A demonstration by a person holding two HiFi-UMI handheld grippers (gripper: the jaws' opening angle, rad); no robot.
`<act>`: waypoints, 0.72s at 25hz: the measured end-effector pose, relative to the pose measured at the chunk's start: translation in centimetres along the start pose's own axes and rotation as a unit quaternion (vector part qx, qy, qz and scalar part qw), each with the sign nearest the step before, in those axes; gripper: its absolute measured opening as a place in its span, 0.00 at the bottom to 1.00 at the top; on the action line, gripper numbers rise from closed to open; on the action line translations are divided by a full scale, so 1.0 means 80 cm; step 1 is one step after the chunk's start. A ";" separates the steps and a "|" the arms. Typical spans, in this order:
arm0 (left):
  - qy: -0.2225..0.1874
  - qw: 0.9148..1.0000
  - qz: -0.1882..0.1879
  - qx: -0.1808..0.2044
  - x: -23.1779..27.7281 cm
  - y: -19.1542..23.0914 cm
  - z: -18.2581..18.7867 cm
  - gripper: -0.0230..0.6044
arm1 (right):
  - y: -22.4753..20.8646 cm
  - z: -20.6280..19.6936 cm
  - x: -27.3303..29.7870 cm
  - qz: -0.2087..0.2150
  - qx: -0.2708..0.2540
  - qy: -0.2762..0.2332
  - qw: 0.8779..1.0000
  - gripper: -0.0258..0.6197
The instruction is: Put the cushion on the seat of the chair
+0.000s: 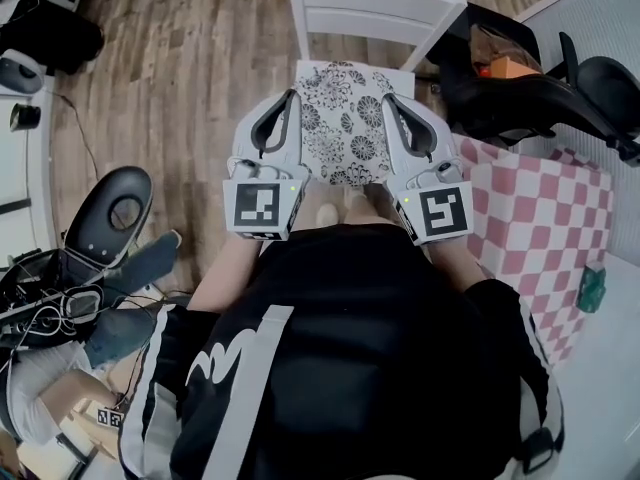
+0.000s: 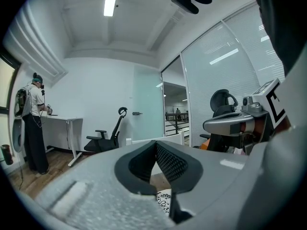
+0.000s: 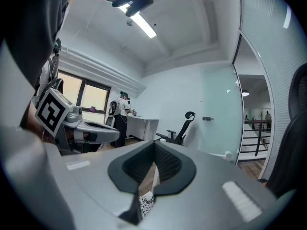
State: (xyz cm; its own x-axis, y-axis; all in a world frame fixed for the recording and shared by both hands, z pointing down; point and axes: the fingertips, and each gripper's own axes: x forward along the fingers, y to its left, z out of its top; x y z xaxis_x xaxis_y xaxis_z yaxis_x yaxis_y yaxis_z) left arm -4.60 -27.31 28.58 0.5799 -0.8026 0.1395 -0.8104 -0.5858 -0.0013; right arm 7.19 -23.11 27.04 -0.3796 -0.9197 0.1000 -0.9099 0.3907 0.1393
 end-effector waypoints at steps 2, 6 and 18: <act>-0.007 1.000 -0.009 0.008 -0.001 -0.004 -0.001 0.04 | 0.002 0.002 -0.001 0.003 -0.001 -0.001 1.000 0.04; -0.015 1.000 -0.014 0.004 -0.004 -0.007 -0.002 0.04 | 0.002 0.000 -0.004 0.002 0.000 0.000 1.000 0.04; 0.001 1.000 -0.003 -0.006 -0.019 -0.007 -0.010 0.04 | 0.007 -0.008 -0.019 -0.005 0.005 0.003 1.000 0.04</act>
State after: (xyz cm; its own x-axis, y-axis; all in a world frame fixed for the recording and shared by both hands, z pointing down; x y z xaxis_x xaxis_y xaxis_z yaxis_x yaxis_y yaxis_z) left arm -5.07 -25.68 29.16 0.5850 -0.7987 0.1408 -0.8077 -0.5894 0.0122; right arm 7.38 -21.45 27.59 -0.3690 -0.9234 0.1055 -0.9154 0.3808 0.1307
